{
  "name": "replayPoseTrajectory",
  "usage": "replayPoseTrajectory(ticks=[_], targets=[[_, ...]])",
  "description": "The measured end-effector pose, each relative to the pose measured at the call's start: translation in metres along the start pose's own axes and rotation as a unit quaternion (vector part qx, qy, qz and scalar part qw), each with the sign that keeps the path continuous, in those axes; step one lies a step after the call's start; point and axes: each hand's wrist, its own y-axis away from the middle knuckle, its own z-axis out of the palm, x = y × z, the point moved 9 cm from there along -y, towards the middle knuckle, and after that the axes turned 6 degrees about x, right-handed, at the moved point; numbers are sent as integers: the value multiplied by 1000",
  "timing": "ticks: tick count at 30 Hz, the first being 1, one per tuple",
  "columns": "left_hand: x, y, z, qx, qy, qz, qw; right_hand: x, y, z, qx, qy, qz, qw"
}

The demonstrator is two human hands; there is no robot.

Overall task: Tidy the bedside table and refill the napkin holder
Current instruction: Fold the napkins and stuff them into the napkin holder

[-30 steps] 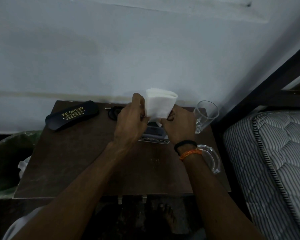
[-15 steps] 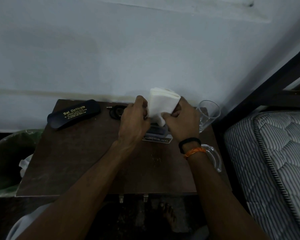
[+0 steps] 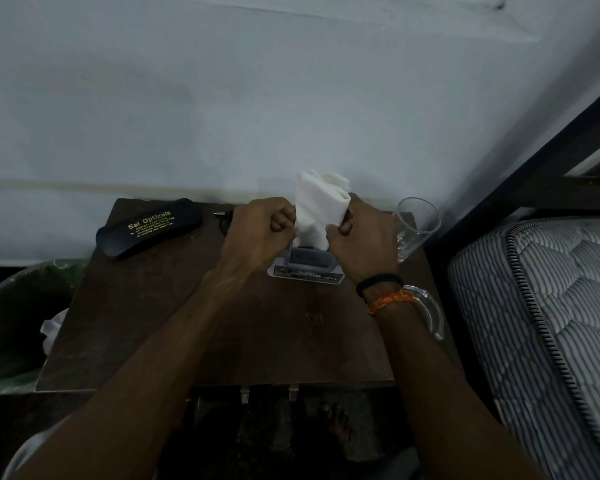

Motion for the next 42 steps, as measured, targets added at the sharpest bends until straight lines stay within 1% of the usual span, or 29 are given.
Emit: replayPoseTrajectory(ticks=[5, 9, 11, 15, 18, 20, 25, 28, 32, 37, 39, 42], targets=[[4, 1, -1, 25, -23, 24, 999, -4, 2, -1, 6, -4, -18, 1000], [5, -1, -2, 57, -64, 31, 996, -5, 1, -4, 22, -14, -20, 999], [5, -2, -3, 62, -76, 25, 995, -2, 2, 0, 10, -16, -13, 1000], [3, -2, 0, 32, -56, 1, 998, 2, 4, 5, -13, -15, -5, 1000], [2, -4, 0, 14, 19, -41, 999, 2, 3, 3, -11, -16, -6, 1000], [4, -5, 2, 8, 41, -43, 998, 2, 2, 0, -3, -26, -2, 1000], [2, -3, -2, 48, 51, -48, 996, 1, 1, -3, 1, -49, 4, 999], [5, -3, -1, 37, 69, -42, 996, 8, 0, 0, -5, -72, 28, 997], [9, -4, -2, 39, 21, -5, 999, 18, 1, 2, -18, -101, 58, 993], [7, -3, 1, 41, 10, 0, 999, 15, 2, 9, -41, -133, 64, 988], [8, -2, 3, 43, -11, 8, 999, 15, 3, 12, -46, -117, 60, 990], [7, -1, 5, 53, -56, 19, 997, 14, 6, 18, -48, -51, 50, 996]])
